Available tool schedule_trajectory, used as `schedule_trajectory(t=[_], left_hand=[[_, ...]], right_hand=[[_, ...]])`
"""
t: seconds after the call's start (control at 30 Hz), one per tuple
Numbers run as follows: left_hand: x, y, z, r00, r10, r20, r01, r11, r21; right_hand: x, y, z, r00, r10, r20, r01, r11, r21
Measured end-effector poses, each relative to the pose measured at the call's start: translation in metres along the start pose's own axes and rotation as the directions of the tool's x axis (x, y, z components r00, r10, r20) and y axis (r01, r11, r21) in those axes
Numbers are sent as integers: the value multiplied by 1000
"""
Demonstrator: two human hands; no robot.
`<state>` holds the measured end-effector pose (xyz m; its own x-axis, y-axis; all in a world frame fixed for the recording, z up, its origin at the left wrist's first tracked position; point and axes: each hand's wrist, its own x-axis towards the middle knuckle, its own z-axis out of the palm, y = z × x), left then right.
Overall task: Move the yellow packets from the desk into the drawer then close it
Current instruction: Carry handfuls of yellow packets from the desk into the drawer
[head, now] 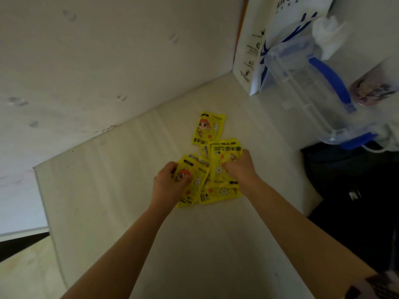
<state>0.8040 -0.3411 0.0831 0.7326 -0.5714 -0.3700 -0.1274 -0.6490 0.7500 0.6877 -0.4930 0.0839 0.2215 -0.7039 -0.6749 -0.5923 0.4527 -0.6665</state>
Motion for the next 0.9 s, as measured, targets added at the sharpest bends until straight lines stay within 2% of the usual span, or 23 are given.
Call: schedule_trajectory(t=[0.2,0.37,0.5,0.67,0.9], left_hand=[[-38,-12,-18,986,-157,-57,138,959,-249],[-62,-11,-28,978,-170,-124,117,929,-352],[-83,-11,-32,972,-204,-119,132,888,-441],[-109,-26,-31,972,-233,-41,181,844,-505],[-146,-67,-36,972,-184,145,231,854,-466]], right_hand=[[-47,36,-25,999,28,25,-32,978,206],[-75,58,-42,999,53,12,-54,950,309],[-102,75,-50,998,61,-2,-57,935,349],[-148,104,-50,998,48,-38,-32,938,344],[-212,156,-20,987,93,-134,-26,902,431]])
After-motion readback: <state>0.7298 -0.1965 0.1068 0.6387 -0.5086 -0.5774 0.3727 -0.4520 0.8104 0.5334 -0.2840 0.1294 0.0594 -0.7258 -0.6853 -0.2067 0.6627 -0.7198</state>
